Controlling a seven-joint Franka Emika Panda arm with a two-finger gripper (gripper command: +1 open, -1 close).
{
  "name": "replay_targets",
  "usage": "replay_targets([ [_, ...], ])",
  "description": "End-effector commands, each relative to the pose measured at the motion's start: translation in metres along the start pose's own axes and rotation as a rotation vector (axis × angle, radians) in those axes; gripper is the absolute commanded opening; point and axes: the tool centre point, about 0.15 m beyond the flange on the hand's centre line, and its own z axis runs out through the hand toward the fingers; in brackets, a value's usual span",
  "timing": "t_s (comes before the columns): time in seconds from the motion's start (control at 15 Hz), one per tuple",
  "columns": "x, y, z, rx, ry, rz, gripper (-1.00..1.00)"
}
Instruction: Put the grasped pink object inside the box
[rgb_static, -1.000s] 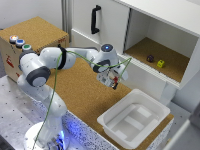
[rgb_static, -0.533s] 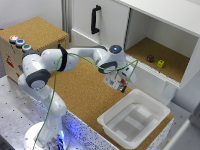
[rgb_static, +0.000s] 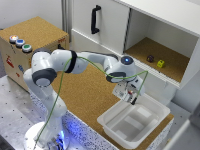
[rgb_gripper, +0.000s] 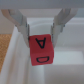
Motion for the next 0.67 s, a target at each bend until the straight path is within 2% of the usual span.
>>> replay_targets([
  [0.0, 0.019, 0.032, 0.058, 0.065, -0.036, 0.010, -1.00],
  [0.2, 0.012, 0.039, 0.076, 0.104, -0.056, -0.052, -1.00],
  [0.27, 0.010, 0.039, 0.084, 0.128, -0.080, -0.105, -1.00],
  [0.4, 0.009, 0.044, 0.094, 0.134, -0.108, -0.102, -1.00],
  [0.6, 0.001, 0.048, 0.096, 0.152, -0.079, -0.058, -1.00],
])
